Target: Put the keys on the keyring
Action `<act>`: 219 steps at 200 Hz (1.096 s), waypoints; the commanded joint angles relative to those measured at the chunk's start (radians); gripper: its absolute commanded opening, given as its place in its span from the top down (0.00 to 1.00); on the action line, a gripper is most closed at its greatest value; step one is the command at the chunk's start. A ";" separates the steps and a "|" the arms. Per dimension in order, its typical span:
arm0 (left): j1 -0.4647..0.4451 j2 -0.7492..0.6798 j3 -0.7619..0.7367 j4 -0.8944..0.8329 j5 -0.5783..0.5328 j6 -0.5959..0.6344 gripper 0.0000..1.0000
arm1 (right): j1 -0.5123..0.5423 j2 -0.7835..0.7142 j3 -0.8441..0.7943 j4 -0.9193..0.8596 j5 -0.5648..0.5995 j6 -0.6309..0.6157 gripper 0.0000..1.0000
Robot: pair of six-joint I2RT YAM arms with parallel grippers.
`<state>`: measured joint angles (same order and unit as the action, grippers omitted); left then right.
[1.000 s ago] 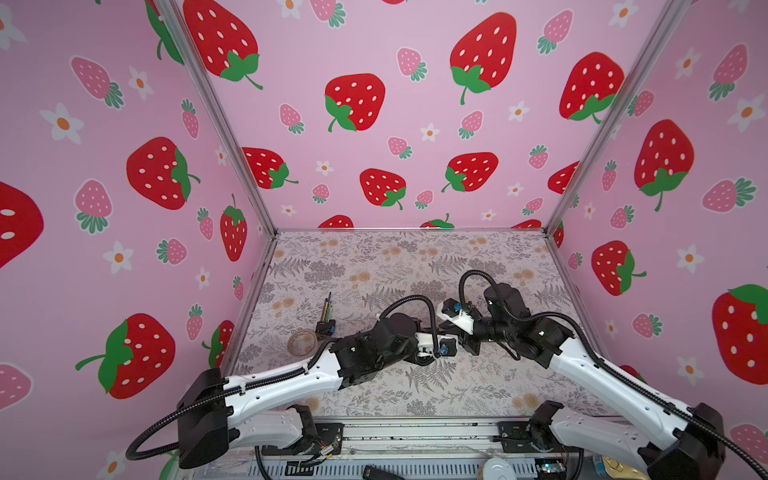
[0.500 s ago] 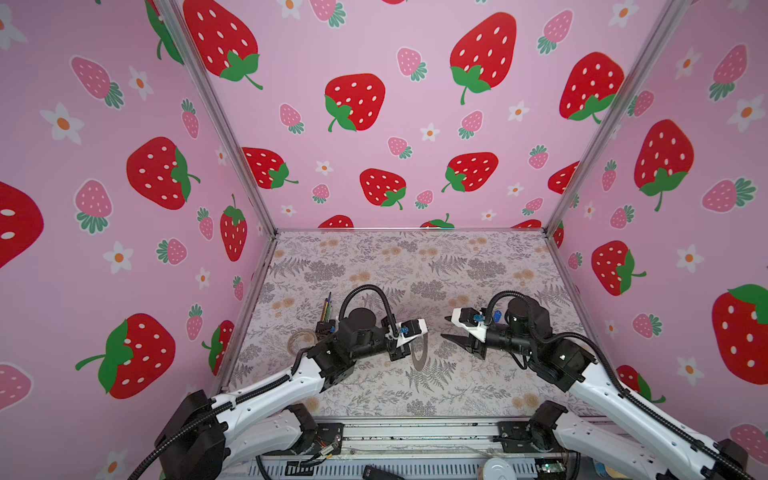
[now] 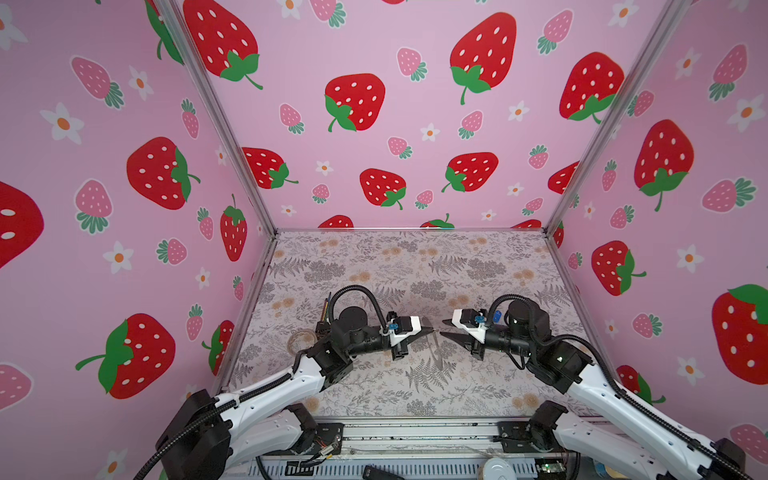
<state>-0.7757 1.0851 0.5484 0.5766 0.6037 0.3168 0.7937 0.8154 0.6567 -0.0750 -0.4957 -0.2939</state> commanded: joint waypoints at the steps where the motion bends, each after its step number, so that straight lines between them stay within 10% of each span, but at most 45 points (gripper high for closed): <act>1: 0.007 0.008 0.006 0.071 0.051 -0.019 1.00 | 0.002 -0.002 -0.013 0.036 -0.041 0.000 0.71; 209: 0.007 -0.001 0.024 0.017 0.047 0.003 1.00 | 0.002 0.045 -0.022 0.094 -0.132 -0.006 0.99; 219: 0.007 -0.013 0.037 -0.043 0.024 0.033 0.79 | 0.002 0.041 -0.021 0.091 -0.121 -0.013 1.00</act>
<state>-0.7712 1.0939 0.5488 0.5972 0.6445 0.2993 0.7937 0.8639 0.6430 0.0048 -0.6182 -0.2836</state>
